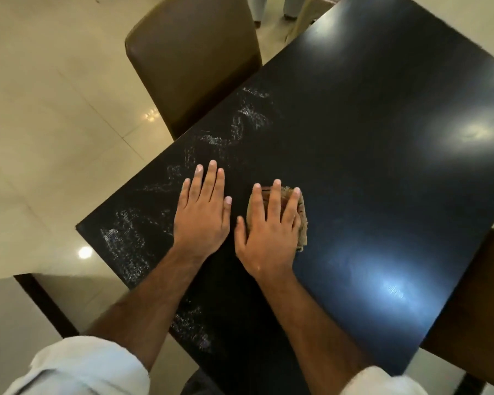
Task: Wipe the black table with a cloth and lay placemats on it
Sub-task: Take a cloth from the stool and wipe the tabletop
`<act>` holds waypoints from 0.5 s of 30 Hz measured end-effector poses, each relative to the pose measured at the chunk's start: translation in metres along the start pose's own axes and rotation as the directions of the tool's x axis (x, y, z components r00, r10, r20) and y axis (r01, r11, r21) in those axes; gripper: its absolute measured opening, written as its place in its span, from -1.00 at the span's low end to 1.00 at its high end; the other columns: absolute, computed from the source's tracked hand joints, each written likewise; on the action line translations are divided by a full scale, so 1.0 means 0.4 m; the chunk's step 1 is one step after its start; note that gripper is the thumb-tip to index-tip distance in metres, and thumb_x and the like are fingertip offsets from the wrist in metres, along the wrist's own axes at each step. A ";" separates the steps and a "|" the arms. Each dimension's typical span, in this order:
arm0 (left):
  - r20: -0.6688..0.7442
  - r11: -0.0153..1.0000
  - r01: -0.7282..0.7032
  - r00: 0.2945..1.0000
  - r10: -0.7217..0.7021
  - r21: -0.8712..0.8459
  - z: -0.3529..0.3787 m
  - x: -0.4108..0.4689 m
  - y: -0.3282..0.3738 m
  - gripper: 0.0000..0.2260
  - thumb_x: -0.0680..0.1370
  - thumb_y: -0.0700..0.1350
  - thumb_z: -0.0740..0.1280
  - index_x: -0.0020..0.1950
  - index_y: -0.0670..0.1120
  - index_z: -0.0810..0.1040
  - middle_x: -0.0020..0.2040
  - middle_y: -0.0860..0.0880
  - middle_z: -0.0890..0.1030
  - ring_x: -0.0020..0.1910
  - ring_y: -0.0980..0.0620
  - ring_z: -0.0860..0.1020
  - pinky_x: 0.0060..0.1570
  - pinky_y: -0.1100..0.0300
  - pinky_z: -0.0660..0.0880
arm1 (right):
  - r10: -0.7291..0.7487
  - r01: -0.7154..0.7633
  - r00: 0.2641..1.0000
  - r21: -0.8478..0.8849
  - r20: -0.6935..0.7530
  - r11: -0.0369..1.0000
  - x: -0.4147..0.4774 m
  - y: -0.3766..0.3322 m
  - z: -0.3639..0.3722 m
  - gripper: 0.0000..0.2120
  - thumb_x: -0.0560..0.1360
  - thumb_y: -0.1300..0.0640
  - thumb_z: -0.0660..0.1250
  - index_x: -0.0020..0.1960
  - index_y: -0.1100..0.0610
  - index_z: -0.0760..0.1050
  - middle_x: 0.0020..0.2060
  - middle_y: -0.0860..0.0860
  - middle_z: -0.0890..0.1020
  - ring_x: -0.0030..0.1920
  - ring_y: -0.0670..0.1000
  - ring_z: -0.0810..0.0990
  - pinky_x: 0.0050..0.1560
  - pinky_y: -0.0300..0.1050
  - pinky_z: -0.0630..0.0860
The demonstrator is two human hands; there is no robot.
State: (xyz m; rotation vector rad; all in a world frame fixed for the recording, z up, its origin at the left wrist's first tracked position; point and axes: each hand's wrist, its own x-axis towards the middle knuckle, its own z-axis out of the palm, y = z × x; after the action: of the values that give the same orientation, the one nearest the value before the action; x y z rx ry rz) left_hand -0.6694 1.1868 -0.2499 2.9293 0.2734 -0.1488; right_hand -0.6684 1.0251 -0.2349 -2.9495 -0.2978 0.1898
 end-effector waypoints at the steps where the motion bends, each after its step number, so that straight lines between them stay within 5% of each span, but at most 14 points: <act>1: -0.011 1.000 0.001 1.000 -0.001 0.006 0.006 0.000 0.000 -0.38 0.80 0.16 -0.15 0.83 -0.06 -0.03 0.85 -0.07 -0.06 0.82 -0.11 -0.07 0.77 -0.20 0.05 | -0.002 0.002 1.000 -0.013 -0.005 1.000 -0.014 0.023 0.004 -0.27 0.69 -0.29 0.18 0.79 -0.08 0.15 0.81 0.15 0.00 0.78 0.42 -0.12 0.59 0.48 0.28; 5: -0.027 0.999 0.014 1.000 -0.013 0.037 0.017 0.005 -0.006 -0.38 0.81 0.16 -0.15 0.83 -0.07 -0.03 0.85 -0.07 -0.07 0.83 -0.11 -0.08 0.77 -0.22 0.06 | 0.105 -0.107 0.994 -0.031 -0.042 0.994 0.063 0.116 -0.007 -0.35 0.72 -0.34 0.09 0.77 -0.24 0.14 0.80 0.19 0.03 0.76 0.46 -0.10 0.55 0.60 0.29; 8: -0.024 0.998 0.021 1.000 -0.019 0.059 0.023 0.008 -0.005 -0.38 0.80 0.16 -0.17 0.83 -0.08 -0.07 0.85 -0.07 -0.12 0.83 -0.11 -0.12 0.77 -0.24 0.02 | 0.189 -0.192 0.975 -0.014 -0.120 0.981 0.262 0.109 -0.029 -0.35 0.77 -0.28 0.01 0.81 -0.13 0.09 0.78 0.21 0.12 0.76 0.45 -0.03 0.62 0.52 0.26; 15: -0.005 0.998 0.034 0.999 -0.034 0.057 0.031 0.001 -0.005 -0.36 0.81 0.16 -0.16 0.83 -0.13 -0.09 0.84 -0.13 -0.14 0.82 -0.10 -0.16 0.77 -0.24 0.01 | -0.072 0.070 0.994 -0.032 -0.076 0.997 0.340 -0.031 -0.010 -0.35 0.78 -0.21 0.01 0.79 0.03 0.15 0.78 0.19 0.16 0.78 0.38 0.00 0.64 0.37 0.30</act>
State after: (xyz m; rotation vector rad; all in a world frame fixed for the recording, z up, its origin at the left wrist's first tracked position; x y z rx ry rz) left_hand -0.6703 1.1863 -0.2624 2.9834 0.3250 -0.1578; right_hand -0.5378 1.0647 -0.2436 -2.9608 -0.3973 0.0624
